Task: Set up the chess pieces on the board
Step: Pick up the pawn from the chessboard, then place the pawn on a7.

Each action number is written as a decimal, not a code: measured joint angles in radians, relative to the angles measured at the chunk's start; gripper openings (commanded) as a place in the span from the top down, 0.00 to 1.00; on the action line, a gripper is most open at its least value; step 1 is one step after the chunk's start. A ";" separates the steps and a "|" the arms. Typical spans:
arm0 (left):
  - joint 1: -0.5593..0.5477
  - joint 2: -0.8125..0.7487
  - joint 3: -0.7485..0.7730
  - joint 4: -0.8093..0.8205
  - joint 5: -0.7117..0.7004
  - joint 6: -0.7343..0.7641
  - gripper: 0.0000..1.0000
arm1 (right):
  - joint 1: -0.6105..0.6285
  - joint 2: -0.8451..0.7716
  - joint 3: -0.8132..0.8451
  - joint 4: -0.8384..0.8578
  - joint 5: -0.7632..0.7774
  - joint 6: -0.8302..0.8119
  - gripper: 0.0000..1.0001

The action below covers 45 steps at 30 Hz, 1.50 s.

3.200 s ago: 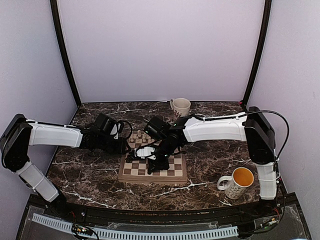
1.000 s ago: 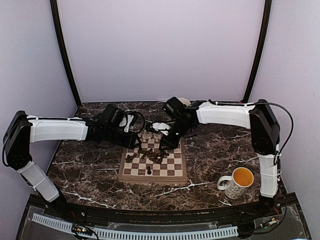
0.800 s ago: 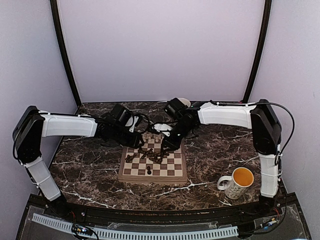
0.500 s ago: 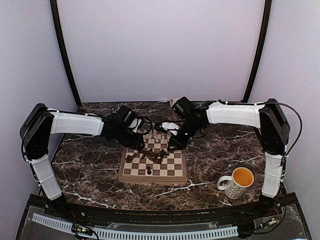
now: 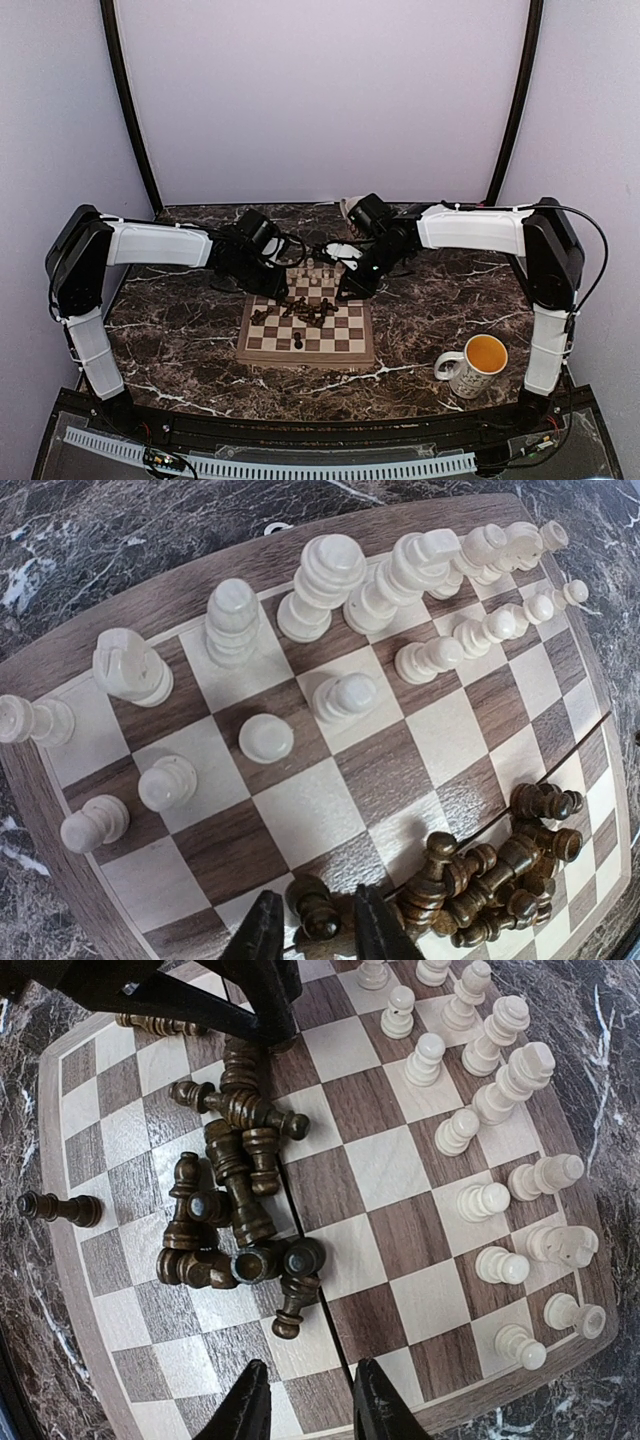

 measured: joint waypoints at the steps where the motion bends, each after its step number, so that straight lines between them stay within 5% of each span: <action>1: 0.000 0.000 0.000 -0.004 0.000 0.000 0.75 | 0.000 0.000 0.000 0.000 0.000 0.000 0.71; 13: 0.000 0.006 0.006 -0.026 0.001 0.000 0.90 | -0.003 0.000 -0.006 0.013 0.000 0.000 0.71; 22: -0.004 -0.019 0.005 -0.019 0.004 0.005 0.91 | -0.004 -0.008 -0.023 0.019 0.000 0.000 0.71; 32: -0.020 -0.250 -0.079 -0.016 0.011 0.067 0.91 | -0.004 -0.013 -0.039 0.032 -0.017 0.000 0.71; 45: -0.160 -0.331 -0.217 -0.136 0.019 0.116 0.90 | -0.004 -0.055 -0.117 0.073 -0.053 -0.007 0.70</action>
